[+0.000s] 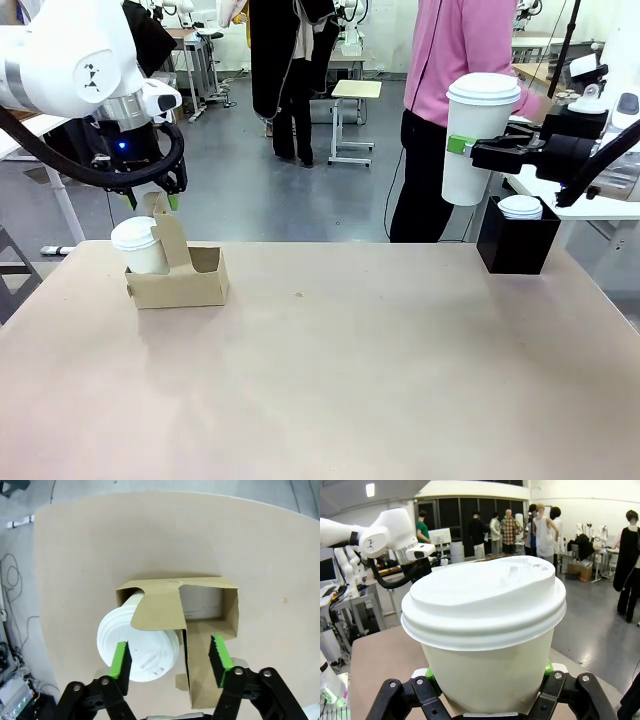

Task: Pour a drink into a cup and package it in a carrier.
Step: Position the Cup Carrier in the center of the table.

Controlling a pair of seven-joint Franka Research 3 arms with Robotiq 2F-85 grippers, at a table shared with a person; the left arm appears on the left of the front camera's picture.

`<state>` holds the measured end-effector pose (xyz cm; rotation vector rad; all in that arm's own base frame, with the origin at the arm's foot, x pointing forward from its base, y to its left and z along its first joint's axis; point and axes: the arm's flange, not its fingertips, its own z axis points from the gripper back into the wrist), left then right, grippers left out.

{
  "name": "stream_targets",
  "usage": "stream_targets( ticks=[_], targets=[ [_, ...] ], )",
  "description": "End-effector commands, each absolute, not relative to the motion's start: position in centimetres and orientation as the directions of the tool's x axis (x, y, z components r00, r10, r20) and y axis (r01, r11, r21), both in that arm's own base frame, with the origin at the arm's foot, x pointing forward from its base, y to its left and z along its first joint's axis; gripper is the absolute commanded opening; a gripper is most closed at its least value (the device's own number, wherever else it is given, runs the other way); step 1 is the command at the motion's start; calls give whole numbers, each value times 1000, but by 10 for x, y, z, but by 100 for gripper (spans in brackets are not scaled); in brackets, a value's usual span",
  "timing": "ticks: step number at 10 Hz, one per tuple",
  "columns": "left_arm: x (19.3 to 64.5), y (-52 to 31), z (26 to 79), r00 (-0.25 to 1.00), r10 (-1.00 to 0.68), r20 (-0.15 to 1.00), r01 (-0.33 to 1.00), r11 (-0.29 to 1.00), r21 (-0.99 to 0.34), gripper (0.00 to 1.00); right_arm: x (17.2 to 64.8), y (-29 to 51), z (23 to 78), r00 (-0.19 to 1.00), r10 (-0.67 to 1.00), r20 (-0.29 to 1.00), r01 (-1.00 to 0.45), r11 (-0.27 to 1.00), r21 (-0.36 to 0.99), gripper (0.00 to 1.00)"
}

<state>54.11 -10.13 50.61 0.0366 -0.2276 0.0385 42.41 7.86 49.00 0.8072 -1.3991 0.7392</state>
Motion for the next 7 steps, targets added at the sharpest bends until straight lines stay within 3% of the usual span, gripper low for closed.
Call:
stream_targets(
  ticks=[1, 2, 3, 5, 7],
  targets=[
    [541, -102, 512, 969, 38, 243, -50, 998, 45, 0, 427, 81, 493, 40, -37, 999, -835, 547, 54, 80],
    [542, -102, 511, 970, 36, 242, -48, 998, 40, 0, 427, 81, 493, 40, -37, 999, -835, 547, 54, 80],
    [544, -100, 508, 971, 39, 234, -46, 999, 27, 17, 427, 81, 493, 40, -37, 999, -835, 547, 54, 80],
    [544, -102, 505, 972, 36, 231, -39, 999, 5, 0, 427, 81, 493, 40, -37, 999, -835, 547, 54, 80],
    [543, -105, 505, 972, 34, 231, -34, 999, -3, 0, 427, 81, 493, 40, -37, 999, -835, 547, 54, 80]
  ],
)
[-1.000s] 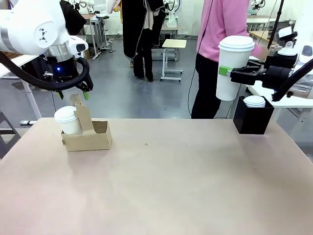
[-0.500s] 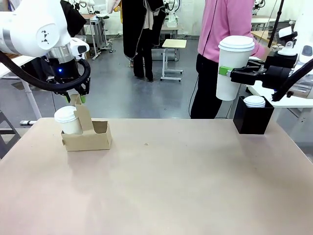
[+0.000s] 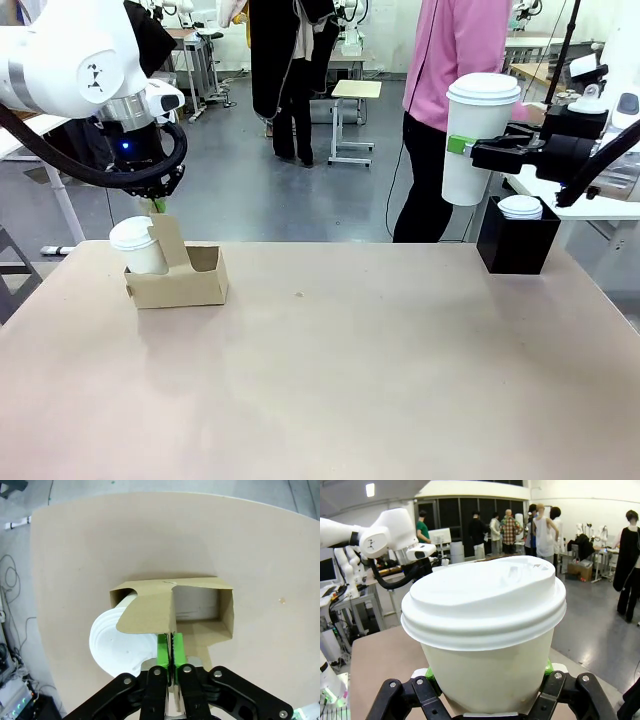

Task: Pour a drink into a cup and package it in a carrier.
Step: Position the Cup Carrier in the center of the table.

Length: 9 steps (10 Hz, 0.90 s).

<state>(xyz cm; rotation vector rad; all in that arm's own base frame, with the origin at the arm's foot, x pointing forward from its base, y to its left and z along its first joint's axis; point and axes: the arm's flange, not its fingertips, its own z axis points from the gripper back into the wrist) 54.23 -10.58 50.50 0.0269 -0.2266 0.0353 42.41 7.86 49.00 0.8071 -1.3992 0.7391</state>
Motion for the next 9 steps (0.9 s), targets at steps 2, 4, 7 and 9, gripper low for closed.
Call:
stream_targets(
  ticks=[2, 4, 7, 9],
  targets=[
    [545, -109, 503, 976, 25, 215, -31, 999, 24, 0, 427, 81, 493, 40, -37, 999, -835, 547, 54, 80],
    [542, -107, 505, 974, 31, 226, -36, 999, 22, 0, 427, 81, 493, 40, -37, 999, -835, 547, 54, 80],
    [542, -108, 503, 975, 27, 222, -33, 999, 23, 2, 427, 81, 493, 40, -37, 999, -835, 547, 54, 80],
    [511, -137, 545, 960, 86, 265, -97, 995, 29, 2, 427, 81, 493, 40, -37, 999, -835, 547, 54, 80]
  ],
)
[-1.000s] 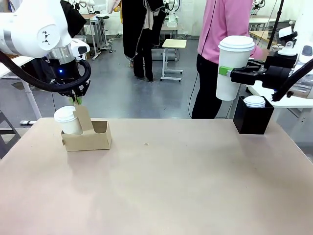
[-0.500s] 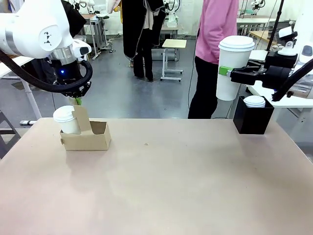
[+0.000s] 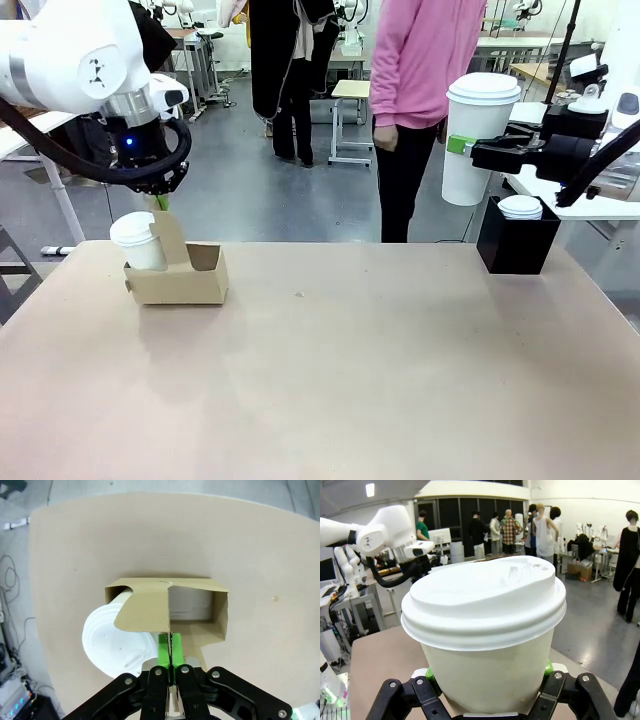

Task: Pour a drink into a cup and package it in a carrier.
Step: Position the Cup Carrier in the center of the table.

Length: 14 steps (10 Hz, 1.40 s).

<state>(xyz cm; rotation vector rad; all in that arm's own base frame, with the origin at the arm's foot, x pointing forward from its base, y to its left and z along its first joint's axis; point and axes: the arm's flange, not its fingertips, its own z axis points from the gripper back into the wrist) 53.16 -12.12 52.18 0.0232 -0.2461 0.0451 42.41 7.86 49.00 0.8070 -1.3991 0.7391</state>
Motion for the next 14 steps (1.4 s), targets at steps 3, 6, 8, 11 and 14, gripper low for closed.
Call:
stream_targets(
  ticks=[3, 6, 8, 11, 14],
  targets=[
    [447, -213, 607, 935, 116, 335, -127, 992, 11, 2, 427, 81, 493, 40, -37, 999, -835, 547, 54, 80],
    [382, -307, 618, 948, 90, 304, -91, 996, -9, 2, 427, 81, 493, 40, -37, 999, -835, 547, 54, 80],
    [356, -356, 599, 948, 89, 305, -93, 996, 1, 2, 427, 81, 493, 40, -37, 999, -835, 547, 54, 80],
    [345, -402, 559, 959, 63, 277, -71, 997, 20, 2, 427, 81, 493, 40, -37, 999, -835, 547, 54, 80],
    [340, -421, 526, 960, 68, 272, -77, 997, 22, 2, 427, 81, 493, 40, -37, 999, -835, 547, 54, 80]
  ],
)
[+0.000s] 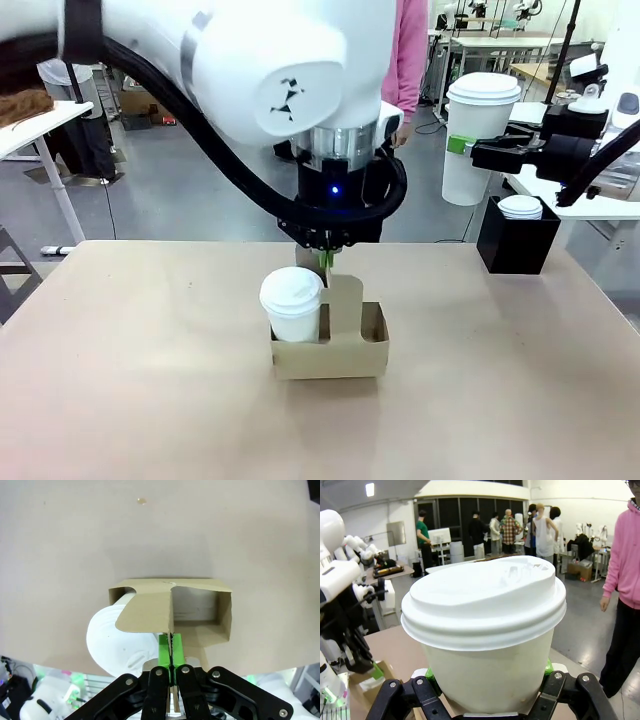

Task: Pour a drink into a cup and package it in a carrier.
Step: Position the Cup Carrier in the center of the table, then insert the held 600 ml Paper Cup into the Cup Carrier.

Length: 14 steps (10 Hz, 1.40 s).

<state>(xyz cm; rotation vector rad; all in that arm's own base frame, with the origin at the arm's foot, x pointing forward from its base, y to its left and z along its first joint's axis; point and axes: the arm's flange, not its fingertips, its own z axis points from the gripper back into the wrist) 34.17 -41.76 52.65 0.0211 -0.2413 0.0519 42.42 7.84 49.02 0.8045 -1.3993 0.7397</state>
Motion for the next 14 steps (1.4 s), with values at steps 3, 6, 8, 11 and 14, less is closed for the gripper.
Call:
stream_targets(
  ticks=[3, 6, 8, 11, 14],
  targets=[
    [341, -425, 505, 963, 67, 260, -78, 997, 30, 2, 427, 81, 493, 40, -37, 999, -835, 547, 54, 80],
    [346, -422, 499, 971, 55, 232, -58, 998, 5, 2, 427, 81, 493, 40, -37, 999, -835, 547, 54, 80],
    [345, -427, 502, 974, 50, 220, -59, 998, 32, 2, 427, 81, 493, 40, -37, 999, -835, 547, 54, 80],
    [345, -427, 502, 974, 50, 220, -59, 998, 32, 2, 427, 81, 493, 40, -37, 999, -835, 547, 54, 80],
    [344, -416, 503, 977, 56, 208, -59, 998, 7, 60, 427, 81, 493, 40, -37, 999, -835, 547, 54, 80]
  ],
)
